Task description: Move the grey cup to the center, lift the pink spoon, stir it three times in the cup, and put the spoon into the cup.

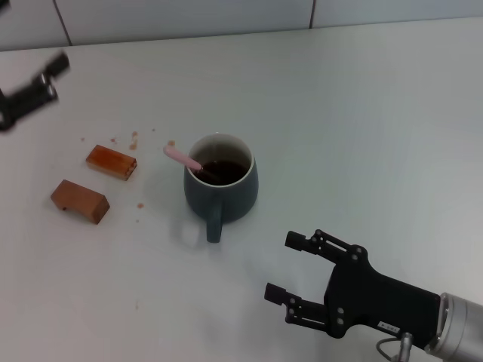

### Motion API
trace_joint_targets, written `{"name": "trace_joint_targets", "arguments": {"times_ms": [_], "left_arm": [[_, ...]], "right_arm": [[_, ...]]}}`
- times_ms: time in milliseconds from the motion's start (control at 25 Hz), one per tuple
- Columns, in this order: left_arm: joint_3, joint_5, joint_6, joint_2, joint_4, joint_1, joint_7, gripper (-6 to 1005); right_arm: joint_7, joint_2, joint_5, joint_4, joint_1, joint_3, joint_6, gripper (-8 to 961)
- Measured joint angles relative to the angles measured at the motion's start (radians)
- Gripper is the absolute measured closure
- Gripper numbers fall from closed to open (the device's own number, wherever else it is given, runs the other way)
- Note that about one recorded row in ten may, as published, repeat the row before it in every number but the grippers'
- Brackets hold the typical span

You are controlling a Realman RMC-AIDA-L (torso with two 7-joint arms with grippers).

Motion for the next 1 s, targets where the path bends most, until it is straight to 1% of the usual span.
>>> {"name": "trace_joint_targets", "arguments": {"times_ms": [40, 160, 200, 240, 320, 400, 440, 560, 600, 640, 800, 880, 920, 1000], "left_arm": [[0.0, 0.0, 0.0, 0.0, 0.0, 0.0, 0.0, 142], [-0.001, 0.001, 0.045, 0.001, -0.137, 0.01, 0.081, 142], [0.0, 0.004, 0.058, 0.002, -0.201, 0.02, 0.121, 142], [0.0, 0.004, 0.058, 0.002, -0.201, 0.02, 0.121, 142], [0.002, 0.019, 0.061, 0.004, -0.27, 0.026, 0.149, 143], [-0.002, 0.046, 0.059, 0.007, -0.375, 0.021, 0.171, 143], [-0.002, 0.046, 0.059, 0.007, -0.375, 0.021, 0.171, 143], [0.002, 0.072, 0.055, 0.008, -0.478, 0.011, 0.198, 144], [0.007, 0.105, 0.054, 0.008, -0.517, 0.008, 0.207, 144], [0.007, 0.105, 0.054, 0.008, -0.517, 0.008, 0.207, 144], [0.008, 0.186, 0.07, 0.007, -0.544, 0.0, 0.178, 145], [0.008, 0.186, 0.07, 0.007, -0.544, 0.0, 0.178, 145], [0.01, 0.219, 0.075, 0.007, -0.547, -0.007, 0.161, 145], [0.012, 0.224, 0.075, 0.007, -0.548, -0.012, 0.157, 187]], "right_arm": [[0.0, 0.0, 0.0, 0.0, 0.0, 0.0, 0.0, 129], [0.0, 0.0, 0.0, -0.006, -0.001, 0.001, -0.01, 129], [0.0, 0.001, 0.0, -0.012, -0.003, 0.002, -0.018, 129], [0.0, 0.001, 0.0, -0.012, -0.003, 0.002, -0.018, 129], [-0.003, 0.002, 0.0, -0.026, -0.012, 0.003, -0.032, 129], [-0.006, 0.003, 0.001, -0.053, -0.033, 0.015, -0.06, 129], [-0.006, 0.003, 0.001, -0.053, -0.033, 0.015, -0.06, 129], [-0.007, 0.003, 0.002, -0.072, -0.049, 0.029, -0.079, 129], [-0.007, 0.003, 0.003, -0.077, -0.054, 0.033, -0.082, 129], [-0.007, 0.003, 0.003, -0.077, -0.054, 0.033, -0.082, 129], [-0.005, 0.003, 0.003, -0.078, -0.05, 0.035, -0.083, 129], [-0.003, 0.003, 0.003, -0.078, -0.045, 0.034, -0.081, 129], [-0.003, 0.003, 0.003, -0.078, -0.045, 0.034, -0.081, 129], [-0.001, 0.005, 0.001, -0.076, -0.038, 0.03, -0.075, 129]]}}
